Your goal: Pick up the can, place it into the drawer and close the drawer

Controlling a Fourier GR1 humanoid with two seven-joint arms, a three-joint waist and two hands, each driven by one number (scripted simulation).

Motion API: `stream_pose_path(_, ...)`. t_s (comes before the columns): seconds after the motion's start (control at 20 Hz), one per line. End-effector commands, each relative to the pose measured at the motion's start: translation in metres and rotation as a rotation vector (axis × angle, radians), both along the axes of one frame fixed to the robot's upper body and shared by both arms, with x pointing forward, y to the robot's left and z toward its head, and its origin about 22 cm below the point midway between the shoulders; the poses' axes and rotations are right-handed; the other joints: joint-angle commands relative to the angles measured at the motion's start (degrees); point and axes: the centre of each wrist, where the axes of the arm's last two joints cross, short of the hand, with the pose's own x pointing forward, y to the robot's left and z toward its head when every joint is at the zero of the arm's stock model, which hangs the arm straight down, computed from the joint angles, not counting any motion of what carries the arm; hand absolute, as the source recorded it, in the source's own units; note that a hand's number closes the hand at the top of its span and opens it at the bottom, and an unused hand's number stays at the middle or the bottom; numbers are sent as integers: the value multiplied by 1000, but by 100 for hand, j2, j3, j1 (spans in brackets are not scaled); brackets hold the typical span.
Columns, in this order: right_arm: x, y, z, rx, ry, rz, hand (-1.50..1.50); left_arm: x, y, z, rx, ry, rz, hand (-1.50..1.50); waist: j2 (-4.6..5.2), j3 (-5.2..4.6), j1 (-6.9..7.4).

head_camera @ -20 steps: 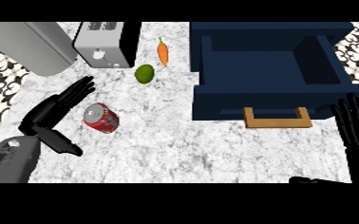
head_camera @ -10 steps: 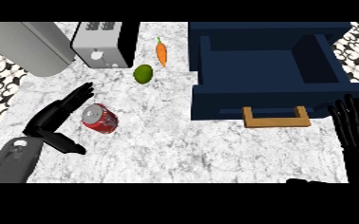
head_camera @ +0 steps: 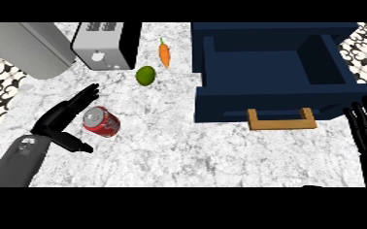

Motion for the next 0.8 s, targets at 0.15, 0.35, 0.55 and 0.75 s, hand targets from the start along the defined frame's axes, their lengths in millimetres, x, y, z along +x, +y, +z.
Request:
stream_pose_path(0.15,-7,10,4,8,13,6,-150,-4,-7,-11,-124,-5,-85,-150,-15,5,44)
stream_pose_path(0.35,-7,-1,10,-15,-1,5,-150,-3,3,-9,-120,-17,-90,-150,-2,1,-2)
stream_pose_path(0.55,5,11,10,-3,15,-8,-150,0,-21,-20,-117,-17,-102,-150,-6,2,45)
stream_pose_path(0.75,-5,6,9,-8,-2,10,-150,7,-28,-20,-123,-6,-90,-150,1,1,8)
